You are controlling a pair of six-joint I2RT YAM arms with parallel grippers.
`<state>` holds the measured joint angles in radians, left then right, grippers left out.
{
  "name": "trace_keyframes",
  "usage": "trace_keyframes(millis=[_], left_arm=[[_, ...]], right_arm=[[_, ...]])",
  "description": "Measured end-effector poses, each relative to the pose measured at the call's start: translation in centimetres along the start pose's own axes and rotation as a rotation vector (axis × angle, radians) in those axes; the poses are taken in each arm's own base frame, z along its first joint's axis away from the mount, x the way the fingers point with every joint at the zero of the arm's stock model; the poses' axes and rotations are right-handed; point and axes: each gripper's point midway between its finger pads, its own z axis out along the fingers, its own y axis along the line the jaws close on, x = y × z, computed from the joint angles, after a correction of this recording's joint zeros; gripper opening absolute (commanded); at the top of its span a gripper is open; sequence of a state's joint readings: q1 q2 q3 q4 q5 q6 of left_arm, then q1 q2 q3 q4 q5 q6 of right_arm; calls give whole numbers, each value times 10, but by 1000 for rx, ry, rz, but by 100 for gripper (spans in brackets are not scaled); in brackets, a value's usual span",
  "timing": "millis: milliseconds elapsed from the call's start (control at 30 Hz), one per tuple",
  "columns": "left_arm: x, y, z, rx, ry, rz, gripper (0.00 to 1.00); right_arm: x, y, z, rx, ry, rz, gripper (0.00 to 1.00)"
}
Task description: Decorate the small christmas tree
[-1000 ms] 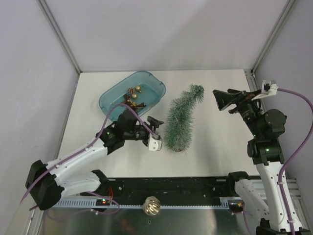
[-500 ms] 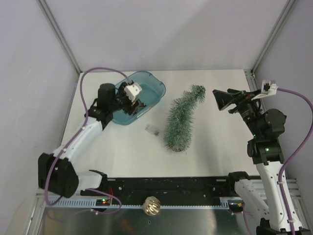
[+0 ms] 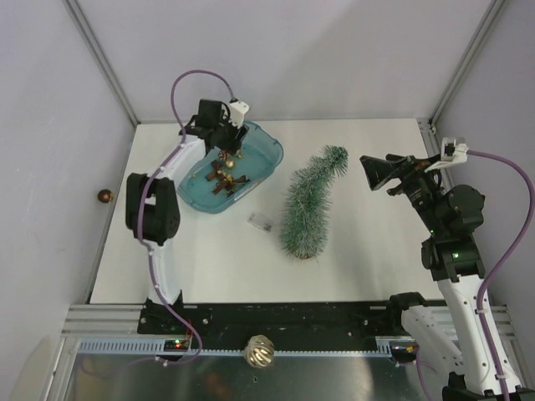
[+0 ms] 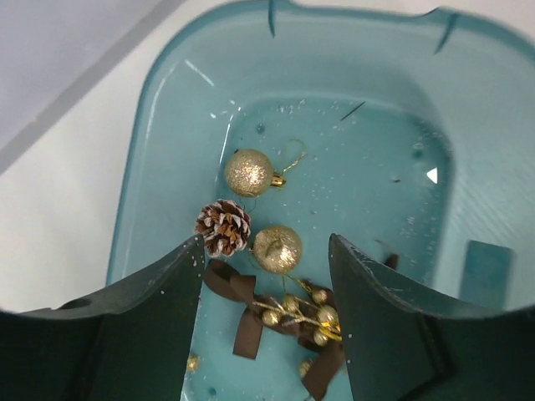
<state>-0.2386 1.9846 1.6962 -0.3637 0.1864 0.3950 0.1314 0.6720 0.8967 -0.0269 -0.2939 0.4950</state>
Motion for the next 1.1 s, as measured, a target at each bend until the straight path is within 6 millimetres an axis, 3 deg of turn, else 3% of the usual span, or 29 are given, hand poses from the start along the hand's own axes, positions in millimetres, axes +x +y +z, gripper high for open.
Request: trace_keyframes(millis=[167, 367, 633, 800, 933, 1100], left_arm=[[48, 5, 41, 3, 138, -47, 59], [95, -7, 57, 34, 269, -106, 55], [108, -12, 63, 48, 295, -139, 50], [110, -15, 69, 63, 296, -143, 35], [110, -15, 69, 68, 294, -142, 31], [100, -23, 50, 93, 280, -141, 30]], right_arm=[[4, -6, -3, 34, 12, -18, 99], [9, -13, -6, 66, 31, -28, 99], [11, -13, -6, 67, 39, -31, 99], [14, -13, -6, 67, 48, -29, 99], [15, -13, -6, 69, 52, -30, 99], [16, -13, -6, 68, 58, -31, 99]])
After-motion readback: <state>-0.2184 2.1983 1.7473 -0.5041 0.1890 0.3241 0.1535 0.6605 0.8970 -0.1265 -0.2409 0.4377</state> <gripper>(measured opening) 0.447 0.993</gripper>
